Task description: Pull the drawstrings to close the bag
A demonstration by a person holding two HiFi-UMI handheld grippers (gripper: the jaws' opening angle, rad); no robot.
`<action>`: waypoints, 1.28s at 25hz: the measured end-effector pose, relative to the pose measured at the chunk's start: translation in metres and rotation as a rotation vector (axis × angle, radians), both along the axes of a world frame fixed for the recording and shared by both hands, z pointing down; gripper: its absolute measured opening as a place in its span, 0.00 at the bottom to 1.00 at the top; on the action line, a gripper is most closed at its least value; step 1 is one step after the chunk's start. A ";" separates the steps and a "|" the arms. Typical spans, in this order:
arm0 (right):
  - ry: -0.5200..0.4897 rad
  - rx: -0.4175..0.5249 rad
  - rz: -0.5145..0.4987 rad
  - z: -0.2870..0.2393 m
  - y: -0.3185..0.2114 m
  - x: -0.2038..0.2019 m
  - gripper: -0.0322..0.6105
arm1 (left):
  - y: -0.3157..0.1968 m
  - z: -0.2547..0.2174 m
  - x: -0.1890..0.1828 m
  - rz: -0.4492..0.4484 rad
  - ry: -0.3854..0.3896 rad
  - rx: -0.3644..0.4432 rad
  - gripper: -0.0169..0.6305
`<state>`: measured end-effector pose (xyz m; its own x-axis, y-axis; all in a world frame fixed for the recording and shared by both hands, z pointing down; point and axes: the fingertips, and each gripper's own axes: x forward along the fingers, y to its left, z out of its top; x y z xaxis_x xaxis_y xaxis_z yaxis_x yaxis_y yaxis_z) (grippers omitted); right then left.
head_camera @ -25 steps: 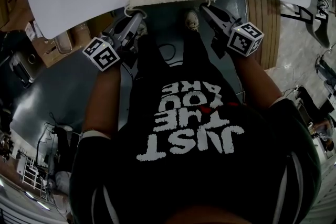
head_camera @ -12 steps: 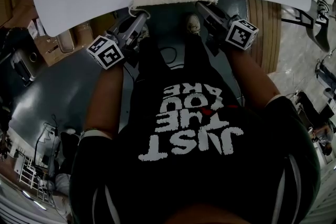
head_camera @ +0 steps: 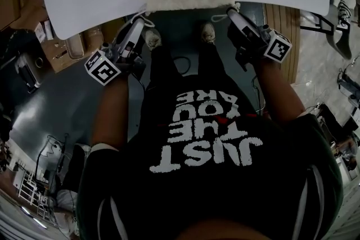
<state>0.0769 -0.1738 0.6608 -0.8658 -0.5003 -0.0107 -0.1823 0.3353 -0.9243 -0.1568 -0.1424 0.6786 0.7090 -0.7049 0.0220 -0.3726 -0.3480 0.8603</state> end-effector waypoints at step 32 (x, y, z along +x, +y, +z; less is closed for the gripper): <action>1.646 1.041 0.314 -0.245 -0.142 0.055 0.07 | -0.123 -0.240 -0.065 -0.329 -1.745 0.578 0.05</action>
